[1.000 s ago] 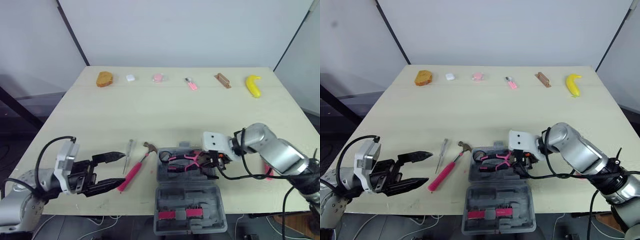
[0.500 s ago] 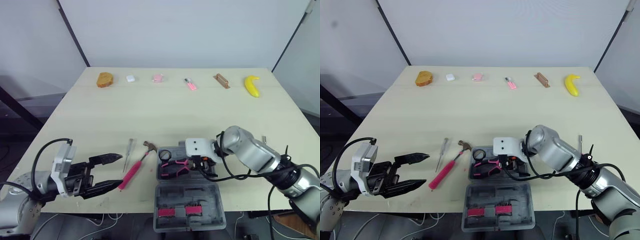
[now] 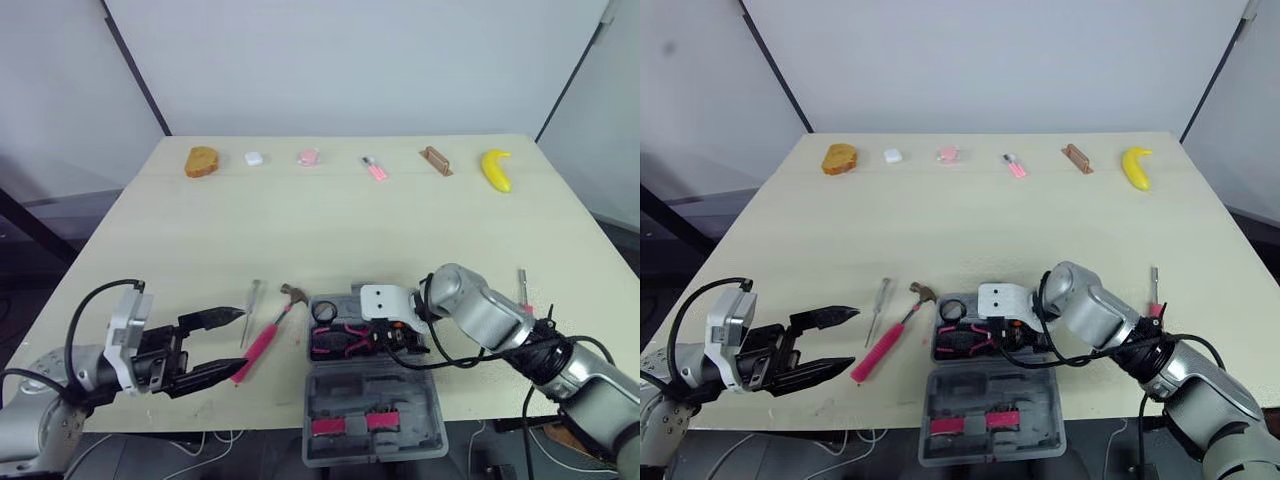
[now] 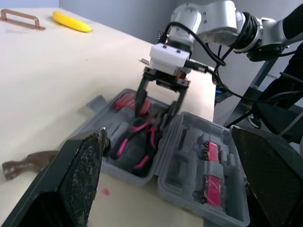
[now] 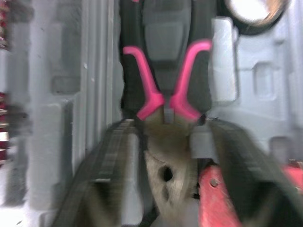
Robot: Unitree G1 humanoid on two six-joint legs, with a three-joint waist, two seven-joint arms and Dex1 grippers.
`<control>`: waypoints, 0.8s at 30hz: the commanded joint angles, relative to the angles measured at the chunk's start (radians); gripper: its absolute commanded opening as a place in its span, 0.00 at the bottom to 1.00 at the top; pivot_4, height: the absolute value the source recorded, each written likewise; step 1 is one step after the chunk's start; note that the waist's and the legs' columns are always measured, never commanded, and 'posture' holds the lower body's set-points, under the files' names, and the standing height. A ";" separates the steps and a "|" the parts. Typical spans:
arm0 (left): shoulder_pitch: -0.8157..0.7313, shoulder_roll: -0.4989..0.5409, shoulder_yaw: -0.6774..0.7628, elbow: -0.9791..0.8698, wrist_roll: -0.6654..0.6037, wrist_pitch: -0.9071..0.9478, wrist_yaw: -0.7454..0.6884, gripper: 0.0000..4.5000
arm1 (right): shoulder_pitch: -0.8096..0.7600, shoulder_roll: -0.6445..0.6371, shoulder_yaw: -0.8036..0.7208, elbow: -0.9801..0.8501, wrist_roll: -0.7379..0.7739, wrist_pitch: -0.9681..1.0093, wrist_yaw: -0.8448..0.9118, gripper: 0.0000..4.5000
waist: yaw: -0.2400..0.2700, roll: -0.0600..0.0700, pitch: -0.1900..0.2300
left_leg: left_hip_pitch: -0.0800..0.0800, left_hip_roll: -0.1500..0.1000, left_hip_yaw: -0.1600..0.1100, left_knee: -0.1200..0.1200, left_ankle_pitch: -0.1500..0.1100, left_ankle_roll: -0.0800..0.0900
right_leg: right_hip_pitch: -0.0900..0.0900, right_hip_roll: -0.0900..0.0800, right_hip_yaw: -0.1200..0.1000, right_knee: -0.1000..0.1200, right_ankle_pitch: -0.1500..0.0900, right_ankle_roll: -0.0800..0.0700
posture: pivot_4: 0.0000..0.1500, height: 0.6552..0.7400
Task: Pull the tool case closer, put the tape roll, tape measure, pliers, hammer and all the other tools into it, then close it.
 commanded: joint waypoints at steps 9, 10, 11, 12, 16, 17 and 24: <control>0.022 -0.031 -0.001 -0.052 -0.004 -0.009 0.022 1.00 | 0.225 0.095 -0.367 -0.023 0.283 -0.206 -0.015 0.96 | 0.005 -0.001 -0.001 | -0.001 0.000 -0.001 0.000 0.000 0.000 | 0.000 0.000 -0.001 0.000 0.000 0.000 | 1.00 1.00; 0.023 -0.034 -0.003 -0.055 -0.003 -0.009 0.025 1.00 | 0.249 0.099 -0.373 -0.006 0.286 -0.233 -0.013 0.91 | 0.004 -0.001 -0.001 | -0.001 0.000 -0.001 0.000 0.000 0.000 | 0.000 0.000 -0.001 0.000 0.000 0.000 | 1.00 1.00; 0.024 -0.037 -0.005 -0.058 -0.002 -0.009 0.027 1.00 | 0.273 0.099 -0.373 0.004 0.285 -0.259 -0.009 0.85 | 0.004 -0.001 -0.001 | -0.001 0.000 -0.001 0.000 0.000 0.000 | 0.000 0.000 -0.001 0.000 0.000 0.000 | 1.00 1.00; 0.025 -0.040 -0.005 -0.060 -0.002 -0.009 0.029 1.00 | 0.296 0.103 -0.374 0.021 0.277 -0.296 -0.018 0.76 | 0.004 -0.001 -0.001 | 0.000 0.000 -0.001 0.000 0.000 0.000 | 0.000 0.000 -0.001 0.000 0.000 0.000 | 1.00 1.00; 0.028 -0.043 -0.006 -0.064 -0.001 -0.008 0.035 1.00 | 0.342 0.150 -0.396 0.089 0.264 -0.395 -0.070 0.25 | 0.002 -0.001 -0.001 | 0.000 0.000 -0.001 0.000 0.000 0.000 | 0.000 0.000 0.000 0.000 0.000 0.000 | 1.00 1.00; 0.029 -0.043 -0.005 -0.065 -0.002 -0.008 0.035 1.00 | 0.346 0.161 -0.400 0.101 0.264 -0.413 -0.079 0.19 | 0.000 -0.001 -0.001 | 0.000 0.000 -0.001 0.000 0.000 0.000 | 0.000 0.000 0.000 0.000 0.000 0.000 | 1.00 1.00; 0.025 -0.039 -0.004 -0.062 0.000 -0.008 0.039 1.00 | 0.359 0.183 -0.392 0.214 0.210 -0.476 -0.132 0.03 | 0.004 -0.001 -0.001 | 0.000 0.000 0.000 0.000 0.000 0.000 | 0.000 0.000 0.000 0.000 0.000 0.000 | 1.00 1.00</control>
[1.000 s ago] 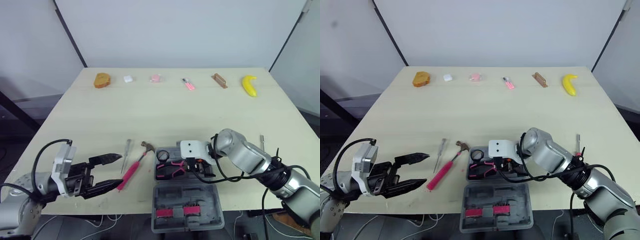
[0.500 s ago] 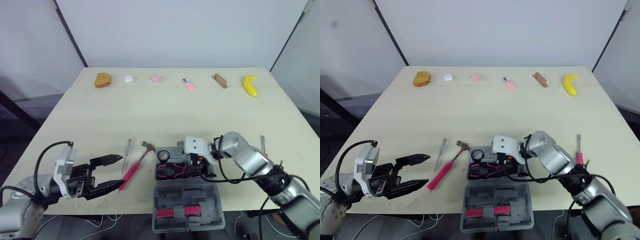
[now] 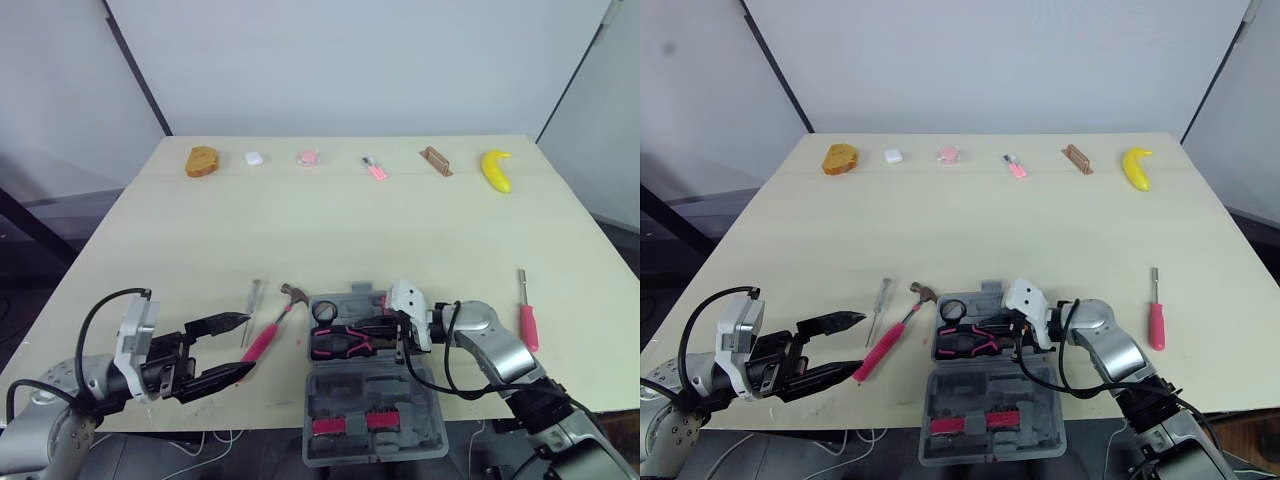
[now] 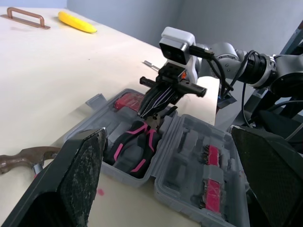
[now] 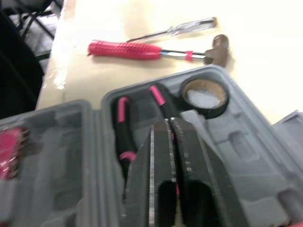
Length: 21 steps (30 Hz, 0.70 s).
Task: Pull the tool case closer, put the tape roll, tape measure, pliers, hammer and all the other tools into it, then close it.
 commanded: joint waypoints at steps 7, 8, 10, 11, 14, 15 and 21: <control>0.002 -0.007 0.000 -0.039 0.004 -0.010 0.013 1.00 | -0.005 -0.011 0.121 0.288 -0.183 0.003 -0.044 0.03 | -0.003 -0.002 -0.003 | 0.010 0.000 0.001 -0.001 0.000 0.000 | 0.008 0.000 0.001 -0.001 0.000 0.000 | 1.00 1.00; 0.001 -0.008 -0.002 -0.038 0.005 -0.010 0.015 1.00 | -0.012 -0.002 0.134 0.332 -0.196 0.017 -0.051 0.03 | -0.003 -0.005 -0.005 | 0.016 0.000 0.001 -0.003 0.000 0.000 | 0.014 0.000 0.001 -0.002 -0.001 -0.001 | 1.00 1.00; -0.003 -0.009 -0.004 -0.035 0.007 -0.011 0.018 1.00 | -0.023 0.004 0.176 0.405 -0.229 0.020 -0.039 0.03 | -0.003 -0.006 -0.009 | 0.025 0.000 0.002 -0.005 0.000 0.000 | 0.021 0.001 0.002 -0.002 -0.001 -0.002 | 1.00 1.00; -0.005 -0.010 -0.005 -0.034 0.008 -0.011 0.020 1.00 | -0.030 0.010 0.191 0.436 -0.238 0.036 -0.033 0.03 | -0.003 -0.010 -0.014 | 0.031 0.001 0.003 -0.007 0.000 0.000 | 0.025 0.001 0.002 -0.002 -0.003 -0.004 | 1.00 1.00; -0.002 -0.013 -0.012 -0.033 0.015 -0.015 0.031 1.00 | -0.050 0.036 0.221 0.517 -0.263 0.059 -0.038 0.03 | -0.004 -0.017 -0.024 | 0.051 0.003 0.003 -0.015 0.000 0.000 | 0.040 0.000 0.002 -0.004 -0.010 -0.008 | 1.00 1.00; 0.000 -0.015 -0.015 -0.036 0.018 -0.015 0.036 1.00 | -0.055 0.045 0.226 0.539 -0.269 0.065 -0.036 0.03 | -0.003 -0.017 -0.025 | 0.056 0.004 0.004 -0.017 0.000 0.000 | 0.044 -0.001 0.003 -0.005 -0.011 -0.008 | 1.00 1.00; 0.014 -0.053 -0.015 -0.040 0.055 -0.018 0.133 1.00 | -0.040 0.081 0.089 0.442 -0.151 -0.085 -0.035 0.03 | -0.003 -0.013 -0.039 | 0.063 0.007 0.004 -0.023 -0.001 0.000 | 0.049 -0.005 0.006 -0.006 -0.014 -0.012 | 1.00 1.00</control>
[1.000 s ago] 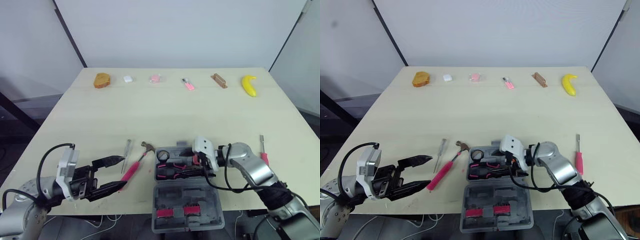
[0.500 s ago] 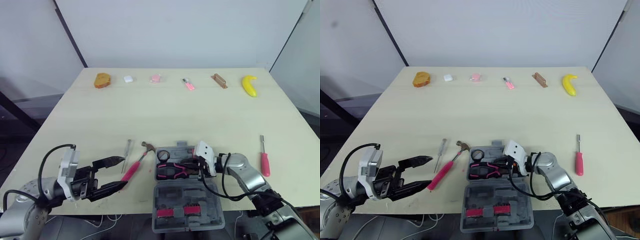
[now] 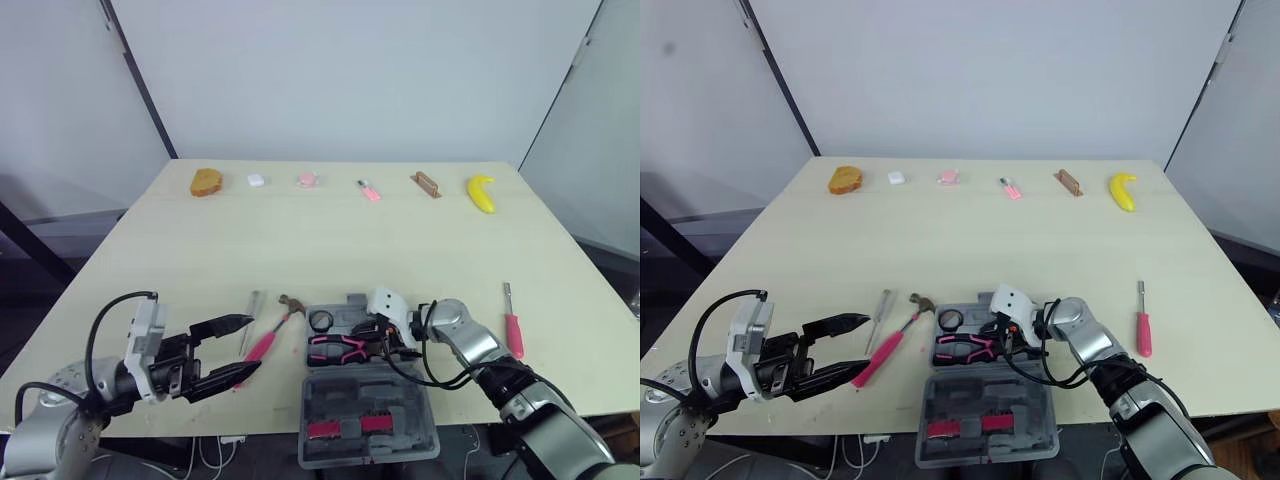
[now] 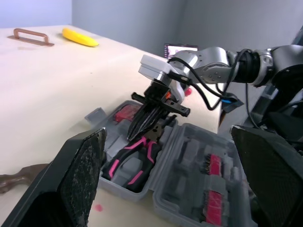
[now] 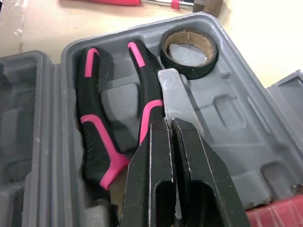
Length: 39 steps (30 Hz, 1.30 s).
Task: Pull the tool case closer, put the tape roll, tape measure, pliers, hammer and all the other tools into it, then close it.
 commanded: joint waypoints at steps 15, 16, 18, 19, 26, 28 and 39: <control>0.090 -0.154 0.021 0.003 0.083 -0.003 0.315 1.00 | 0.554 -0.214 -0.501 -0.621 0.331 0.038 -0.054 0.24 | 0.015 0.010 0.018 | -0.047 -0.006 -0.008 0.003 0.000 0.000 | -0.037 0.001 -0.008 -0.001 0.005 0.003 | 1.00 1.00; 0.107 -0.152 0.030 0.022 0.085 -0.013 0.304 1.00 | 0.611 -0.239 -0.547 -0.636 0.336 0.023 -0.056 0.34 | 0.023 0.011 0.019 | -0.047 -0.007 -0.008 0.003 0.000 0.000 | -0.037 0.000 -0.008 -0.002 0.005 0.004 | 1.00 1.00; 0.132 -0.150 0.049 0.058 0.091 -0.035 0.293 1.00 | 0.701 -0.274 -0.617 -0.657 0.349 0.002 -0.064 0.57 | 0.024 0.010 0.023 | -0.047 -0.008 -0.006 0.003 0.000 0.000 | -0.037 -0.002 -0.008 -0.002 0.004 0.005 | 1.00 1.00; 0.144 -0.149 0.063 0.083 0.094 -0.045 0.292 1.00 | 0.751 -0.287 -0.661 -0.662 0.356 -0.008 -0.071 0.67 | 0.024 0.010 0.025 | -0.047 -0.008 -0.004 0.003 0.000 0.000 | -0.037 -0.001 -0.008 -0.002 0.004 0.005 | 1.00 1.00; 0.212 -0.140 0.129 0.212 0.129 -0.121 0.275 1.00 | 1.023 -0.319 -0.918 -0.662 0.398 -0.064 -0.078 0.98 | 0.027 0.007 0.028 | -0.040 -0.005 -0.001 0.004 0.000 0.000 | -0.034 0.002 -0.005 -0.002 -0.001 0.007 | 1.00 1.00; 0.211 -0.144 0.125 0.201 0.127 -0.115 0.284 1.00 | 1.067 -0.324 -0.958 -0.651 0.402 -0.078 -0.069 0.98 | 0.028 0.005 0.029 | -0.040 -0.005 0.000 0.004 0.000 0.000 | -0.034 0.002 -0.005 -0.002 -0.001 0.007 | 1.00 1.00; 0.123 -0.131 0.049 0.137 0.133 -0.109 0.247 1.00 | 1.047 -0.361 -0.952 -0.754 0.440 0.005 -0.081 0.98 | 0.026 0.005 0.030 | -0.041 -0.006 0.001 0.004 0.000 0.000 | -0.034 0.001 -0.004 -0.002 0.003 0.009 | 1.00 1.00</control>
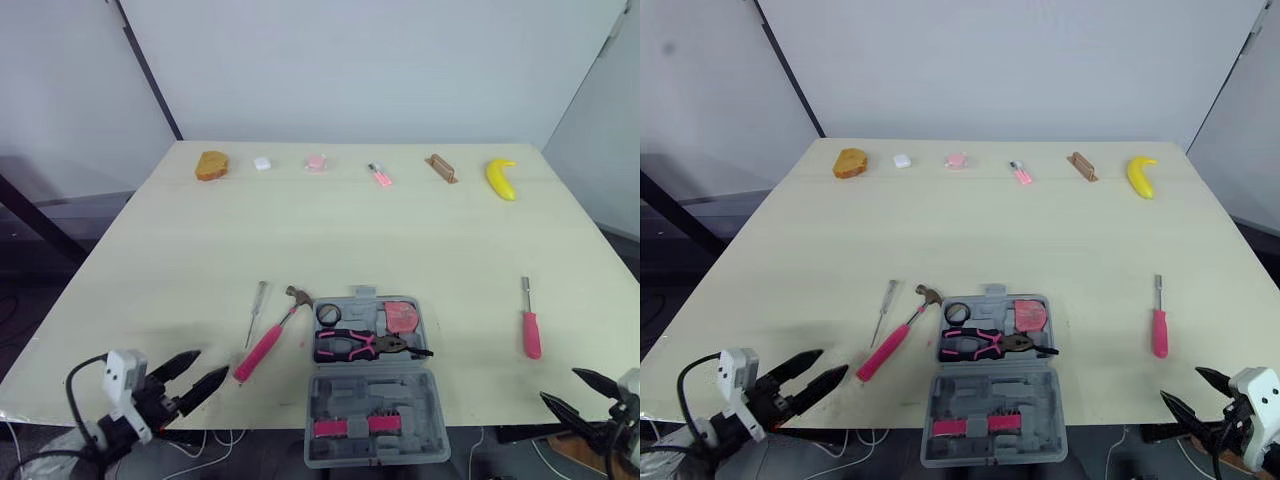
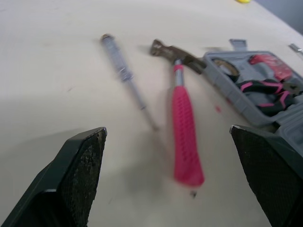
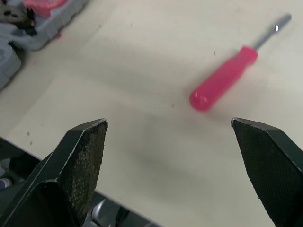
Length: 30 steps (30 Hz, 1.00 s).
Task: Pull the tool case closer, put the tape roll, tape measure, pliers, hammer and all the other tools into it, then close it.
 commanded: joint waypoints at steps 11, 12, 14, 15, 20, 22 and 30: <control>-0.222 0.166 -0.310 -0.176 0.100 0.106 -0.130 0.22 | -0.408 -0.207 0.488 -0.260 -0.090 0.317 0.019 0.18 | 0.004 0.002 0.005 | -0.002 -0.002 -0.002 0.002 0.000 0.000 | 0.000 0.004 0.002 0.000 0.005 0.000 | 1.00 1.00; -0.227 0.172 -0.328 -0.175 0.117 0.105 -0.130 0.13 | -0.427 -0.215 0.518 -0.252 -0.114 0.316 0.020 0.08 | 0.004 0.002 0.005 | -0.004 -0.002 -0.002 0.003 0.000 0.000 | -0.002 0.004 0.002 -0.001 0.005 0.000 | 1.00 1.00; -0.234 0.179 -0.357 -0.169 0.147 0.104 -0.122 0.01 | -0.459 -0.224 0.572 -0.235 -0.154 0.317 0.022 0.00 | 0.003 0.002 0.005 | -0.011 -0.002 -0.003 0.003 0.000 0.000 | -0.007 0.004 0.001 -0.002 0.005 0.001 | 1.00 1.00; -0.237 0.184 -0.372 -0.161 0.164 0.099 -0.120 0.01 | -0.473 -0.227 0.596 -0.224 -0.174 0.314 0.022 0.00 | 0.002 0.002 0.005 | -0.013 -0.002 -0.003 0.003 0.000 0.000 | -0.009 0.004 0.000 -0.002 0.005 0.001 | 1.00 1.00; -0.246 0.187 -0.428 -0.120 0.241 0.073 -0.107 0.01 | -0.533 -0.251 0.673 -0.186 -0.246 0.330 0.026 0.00 | 0.003 0.002 0.005 | -0.013 -0.002 -0.004 0.003 0.000 0.000 | -0.009 0.004 -0.001 -0.002 0.005 0.001 | 1.00 1.00; -0.257 0.178 -0.452 -0.105 0.269 0.058 -0.100 0.01 | -0.548 -0.266 0.702 -0.170 -0.279 0.330 0.033 0.00 | 0.003 0.002 0.005 | -0.013 -0.002 -0.004 0.003 0.000 0.000 | -0.009 0.004 -0.001 -0.002 0.005 0.001 | 1.00 1.00; -0.329 0.086 -0.546 -0.080 0.315 0.074 -0.048 0.01 | -0.660 -0.208 0.886 -0.062 -0.433 0.280 0.048 0.00 | 0.001 0.001 0.005 | -0.012 -0.003 -0.004 0.010 0.000 0.000 | -0.008 0.004 -0.001 0.005 0.005 0.001 | 1.00 1.00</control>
